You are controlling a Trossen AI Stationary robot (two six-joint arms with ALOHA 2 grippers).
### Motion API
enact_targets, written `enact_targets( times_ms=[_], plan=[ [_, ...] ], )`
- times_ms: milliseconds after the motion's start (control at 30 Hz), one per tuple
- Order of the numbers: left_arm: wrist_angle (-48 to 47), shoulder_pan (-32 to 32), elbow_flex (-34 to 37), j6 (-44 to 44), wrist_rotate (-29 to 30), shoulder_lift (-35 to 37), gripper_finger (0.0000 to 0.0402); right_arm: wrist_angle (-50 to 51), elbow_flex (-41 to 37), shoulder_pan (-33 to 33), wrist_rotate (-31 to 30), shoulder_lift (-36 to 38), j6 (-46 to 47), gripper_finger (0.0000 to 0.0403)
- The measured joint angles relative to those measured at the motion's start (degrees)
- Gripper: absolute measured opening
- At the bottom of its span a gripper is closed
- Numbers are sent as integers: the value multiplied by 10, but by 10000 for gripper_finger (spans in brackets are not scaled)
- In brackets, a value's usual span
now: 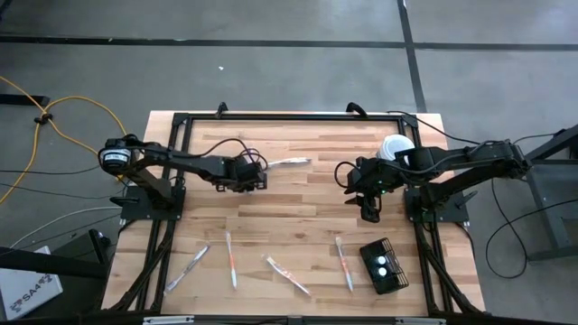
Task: Pick & Place toothbrushing station
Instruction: Put the purple toothbrush into the mesh organizer
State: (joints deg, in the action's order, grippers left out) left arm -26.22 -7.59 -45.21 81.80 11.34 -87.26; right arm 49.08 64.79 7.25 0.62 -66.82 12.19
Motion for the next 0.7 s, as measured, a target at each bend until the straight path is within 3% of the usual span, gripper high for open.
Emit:
enact_targets(
  times_ms=[267, 700],
  plan=[
    [33, 29, -1, -33, 12, 0, 35, 0, 0, 0, 0, 0, 0, 129],
    [299, 83, -2, -196, -10, 1, 35, 0, 0, 0, 0, 0, 3, 129]
  ],
)
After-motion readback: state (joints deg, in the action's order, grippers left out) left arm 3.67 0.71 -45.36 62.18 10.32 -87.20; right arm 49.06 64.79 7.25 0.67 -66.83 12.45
